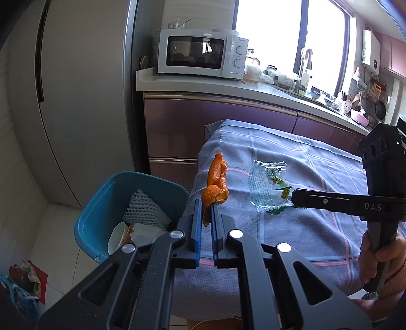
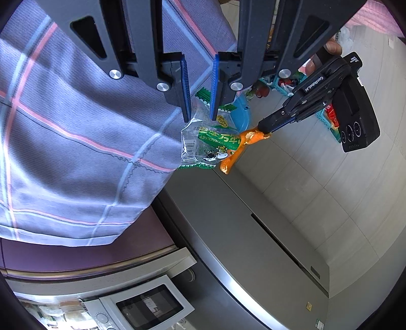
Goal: Collect trash
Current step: 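Carry the orange peel and clear wrapper over the teal bin with both tools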
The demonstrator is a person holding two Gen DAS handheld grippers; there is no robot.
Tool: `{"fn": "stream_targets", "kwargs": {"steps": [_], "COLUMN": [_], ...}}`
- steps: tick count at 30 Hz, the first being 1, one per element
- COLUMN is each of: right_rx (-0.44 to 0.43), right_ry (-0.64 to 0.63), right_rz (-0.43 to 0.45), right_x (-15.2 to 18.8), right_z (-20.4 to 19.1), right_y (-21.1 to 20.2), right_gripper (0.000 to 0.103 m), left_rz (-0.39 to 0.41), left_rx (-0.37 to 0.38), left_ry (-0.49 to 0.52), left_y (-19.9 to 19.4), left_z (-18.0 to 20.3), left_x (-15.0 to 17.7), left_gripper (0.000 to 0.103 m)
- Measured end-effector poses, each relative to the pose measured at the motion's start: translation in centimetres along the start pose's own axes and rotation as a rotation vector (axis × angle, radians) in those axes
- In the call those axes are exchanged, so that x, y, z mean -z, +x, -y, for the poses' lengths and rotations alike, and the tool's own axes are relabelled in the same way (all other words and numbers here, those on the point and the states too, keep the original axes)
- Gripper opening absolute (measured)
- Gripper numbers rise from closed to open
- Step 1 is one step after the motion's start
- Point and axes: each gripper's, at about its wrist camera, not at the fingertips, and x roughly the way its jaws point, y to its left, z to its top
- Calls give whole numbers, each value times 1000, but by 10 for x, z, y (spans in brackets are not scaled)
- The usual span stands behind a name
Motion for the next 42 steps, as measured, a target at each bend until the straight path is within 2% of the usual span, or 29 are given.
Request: {"fn": "stream_targets", "kwargs": {"steps": [11, 42], "right_rx": [-27, -49], "right_ry": [-41, -77], "right_rz": [-43, -119], "right_x": [-5, -19], "right_z": [-18, -38], "right_y": [22, 74], "right_gripper": [14, 14], "left_rz": [-9, -45], "left_rx": [-72, -131], "left_ry": [-43, -110], "left_y": [1, 11], "left_z": [-33, -67], "left_x": [5, 18], "left_gripper": [7, 7]}}
